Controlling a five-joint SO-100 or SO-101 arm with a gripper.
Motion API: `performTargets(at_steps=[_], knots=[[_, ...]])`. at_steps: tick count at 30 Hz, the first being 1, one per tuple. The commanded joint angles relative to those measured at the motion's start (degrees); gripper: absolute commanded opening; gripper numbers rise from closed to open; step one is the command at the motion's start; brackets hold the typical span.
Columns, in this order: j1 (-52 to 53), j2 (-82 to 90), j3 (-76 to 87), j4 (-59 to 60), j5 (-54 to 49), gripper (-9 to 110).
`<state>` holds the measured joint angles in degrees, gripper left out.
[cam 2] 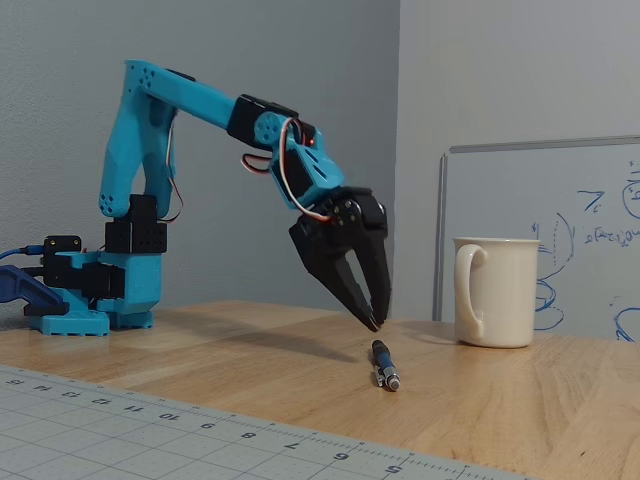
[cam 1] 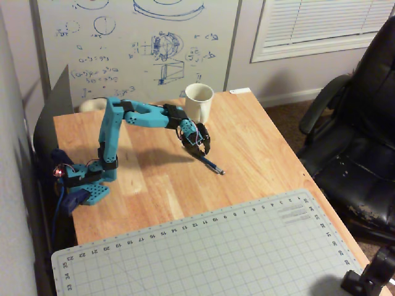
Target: Touch the pen.
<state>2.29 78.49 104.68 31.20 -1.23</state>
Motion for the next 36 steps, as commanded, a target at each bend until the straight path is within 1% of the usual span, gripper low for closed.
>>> performTargets(at_steps=[1, 8, 20, 29, 36], knots=[[-1.8, -1.1, -6.1, -1.1, -0.4, 1], [-1.8, -6.2, -9.3, -1.1, -0.4, 1], [-1.8, -6.3, -9.1, -0.9, -0.4, 1], [-2.5, -0.3, -8.3, 0.3, 0.5, 1], [-2.5, 0.7, -9.4, 3.5, 0.2, 1]])
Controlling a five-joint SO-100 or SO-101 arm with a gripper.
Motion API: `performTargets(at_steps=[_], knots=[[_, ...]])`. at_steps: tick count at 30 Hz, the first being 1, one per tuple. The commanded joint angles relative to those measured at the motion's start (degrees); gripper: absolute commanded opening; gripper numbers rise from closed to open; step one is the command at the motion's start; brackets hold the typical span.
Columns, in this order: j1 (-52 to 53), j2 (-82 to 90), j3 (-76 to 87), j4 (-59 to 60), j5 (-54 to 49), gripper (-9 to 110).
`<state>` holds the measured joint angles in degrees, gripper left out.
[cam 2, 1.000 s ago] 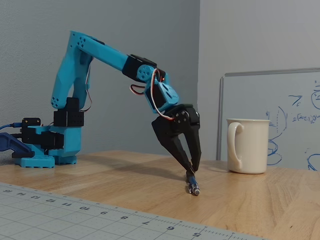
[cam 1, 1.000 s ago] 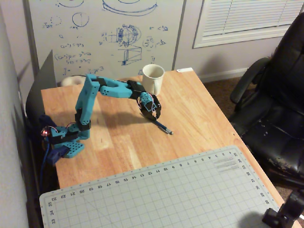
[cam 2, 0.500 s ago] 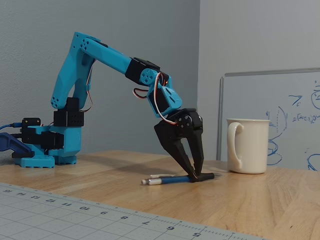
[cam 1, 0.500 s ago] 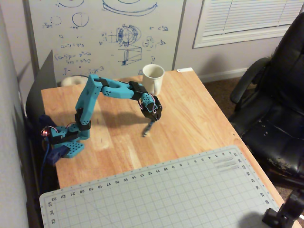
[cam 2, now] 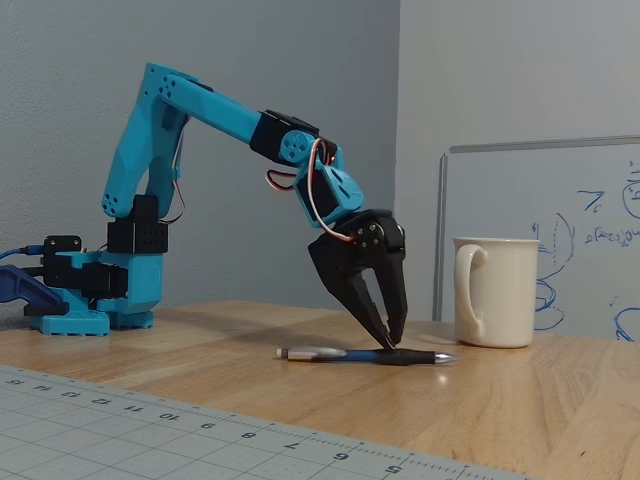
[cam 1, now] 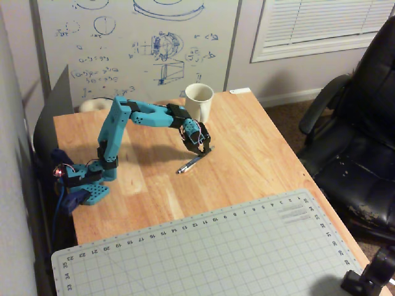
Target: Touch the pen.
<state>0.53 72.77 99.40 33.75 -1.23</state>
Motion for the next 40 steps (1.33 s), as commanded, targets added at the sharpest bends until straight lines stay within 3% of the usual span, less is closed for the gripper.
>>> performTargets(at_steps=[1, 40], knots=[[-0.7, 6.4, -4.1, 1.2, 0.3, 1], [-0.7, 5.6, -4.1, 1.1, -0.3, 1]])
